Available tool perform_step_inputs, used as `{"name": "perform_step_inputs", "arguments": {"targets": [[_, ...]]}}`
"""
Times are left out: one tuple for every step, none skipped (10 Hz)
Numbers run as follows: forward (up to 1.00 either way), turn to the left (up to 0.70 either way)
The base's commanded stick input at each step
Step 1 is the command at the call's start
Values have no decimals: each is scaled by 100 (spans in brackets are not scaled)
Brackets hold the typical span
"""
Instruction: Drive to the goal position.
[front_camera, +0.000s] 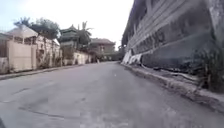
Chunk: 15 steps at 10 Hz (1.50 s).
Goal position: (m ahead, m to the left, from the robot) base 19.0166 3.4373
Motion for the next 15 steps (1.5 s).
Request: {"name": "perform_step_inputs", "arguments": {"targets": [[70,0],[70,-6],[70,-29],[70,-35],[70,-26],[70,-12],[71,-4],[85,0],[85,0],[99,0],[100,0],[100,0],[100,0],[100,0],[100,0]]}}
